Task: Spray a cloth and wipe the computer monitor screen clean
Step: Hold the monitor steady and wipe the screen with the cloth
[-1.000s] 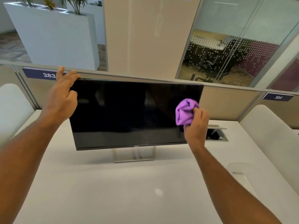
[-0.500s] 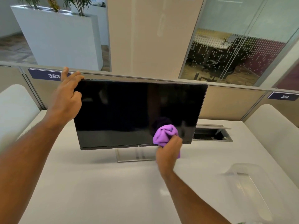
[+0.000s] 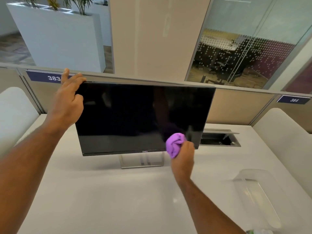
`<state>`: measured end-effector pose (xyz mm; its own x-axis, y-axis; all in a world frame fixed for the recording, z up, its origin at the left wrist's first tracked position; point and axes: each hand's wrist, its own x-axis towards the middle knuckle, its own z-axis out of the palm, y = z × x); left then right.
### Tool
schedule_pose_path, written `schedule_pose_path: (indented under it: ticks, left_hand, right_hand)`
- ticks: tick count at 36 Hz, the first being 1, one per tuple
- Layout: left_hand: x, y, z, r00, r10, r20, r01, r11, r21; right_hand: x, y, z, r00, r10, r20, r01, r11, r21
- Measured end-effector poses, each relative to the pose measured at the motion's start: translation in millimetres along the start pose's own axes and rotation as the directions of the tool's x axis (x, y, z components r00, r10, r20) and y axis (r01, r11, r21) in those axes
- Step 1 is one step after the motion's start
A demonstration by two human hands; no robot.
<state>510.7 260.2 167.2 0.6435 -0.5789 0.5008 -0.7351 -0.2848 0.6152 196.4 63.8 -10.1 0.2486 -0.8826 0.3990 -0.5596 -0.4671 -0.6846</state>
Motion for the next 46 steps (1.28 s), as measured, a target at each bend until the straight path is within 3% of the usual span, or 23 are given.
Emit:
schedule_pose_path:
  ticks: [3,7,11,14,16,18,20,22,25,28,30,34,37,39,42,44,46]
  left_hand:
    - [1,-1,2,1.0,0.0,-0.009,0.0,1.0,-0.01]
    - [2,-3,5,1.0,-0.003,-0.011,0.003,1.0,-0.015]
    - [3,-3,5,1.0,0.002,-0.009,-0.002,1.0,-0.023]
    - [2,-2,4,1.0,0.002,-0.011,-0.002,1.0,-0.007]
    - [1,-1,2,1.0,-0.003,-0.011,0.003,1.0,0.003]
    - [0,1,1,1.0,-0.007,-0.004,0.007,1.0,-0.002]
    - [0,2,1,1.0,-0.007,0.0,0.007,1.0,-0.006]
    - [-1,2,1,1.0,-0.005,-0.001,0.005,1.0,-0.008]
    - [-1,-1,1,1.0,0.001,-0.007,-0.001,1.0,-0.005]
    - [0,-4,1,1.0,0.003,-0.012,-0.004,1.0,-0.004]
    - [1,-4,2,1.0,0.008,-0.008,-0.008,1.0,-0.01]
    - [3,-5,4,1.0,0.007,-0.004,-0.007,1.0,-0.002]
    - [4,-5,4,1.0,0.0,-0.007,0.0,1.0,-0.007]
    - [4,-6,4,1.0,-0.003,-0.003,0.003,1.0,-0.005]
    - [4,-7,4,1.0,0.002,-0.005,-0.002,1.0,0.0]
    - [5,-7,3,1.0,0.009,-0.012,-0.01,1.0,-0.009]
    - [5,-6,3,1.0,0.021,-0.014,-0.021,1.0,-0.017]
  right_hand:
    - [31,10,-22,0.961,0.237,-0.14,-0.229,0.971,0.072]
    - [54,-1,-28,0.945,0.249,-0.211,-0.217,0.962,0.165]
    - [39,-36,-4,0.98,0.03,-0.199,-0.006,0.993,0.118]
    - [13,-61,23,0.979,-0.194,-0.055,0.194,0.981,0.008]
    - [-5,-71,40,0.929,-0.36,0.081,0.365,0.929,-0.067]
    - [-20,-72,51,0.832,-0.501,0.236,0.537,0.835,-0.12]
    - [-27,-66,55,0.741,-0.572,0.352,0.648,0.746,-0.152]
    - [-26,-57,52,0.712,-0.595,0.373,0.682,0.712,-0.167]
    - [-19,-41,41,0.81,-0.519,0.273,0.568,0.81,-0.147]
    - [-11,-22,25,0.954,-0.275,0.121,0.29,0.947,-0.136]
    - [-2,-14,15,0.996,-0.084,-0.004,0.084,0.995,-0.06]
    - [25,-26,6,0.938,0.292,-0.185,-0.265,0.951,0.157]
    - [31,-57,13,0.911,0.347,-0.223,-0.289,0.923,0.253]
    - [25,-80,23,0.951,0.209,-0.23,-0.155,0.961,0.23]
    - [1,-109,47,0.977,-0.192,-0.09,0.195,0.981,0.023]
    - [-19,-119,62,0.89,-0.452,0.065,0.456,0.887,-0.07]
    - [-34,-119,73,0.763,-0.61,0.216,0.64,0.759,-0.118]
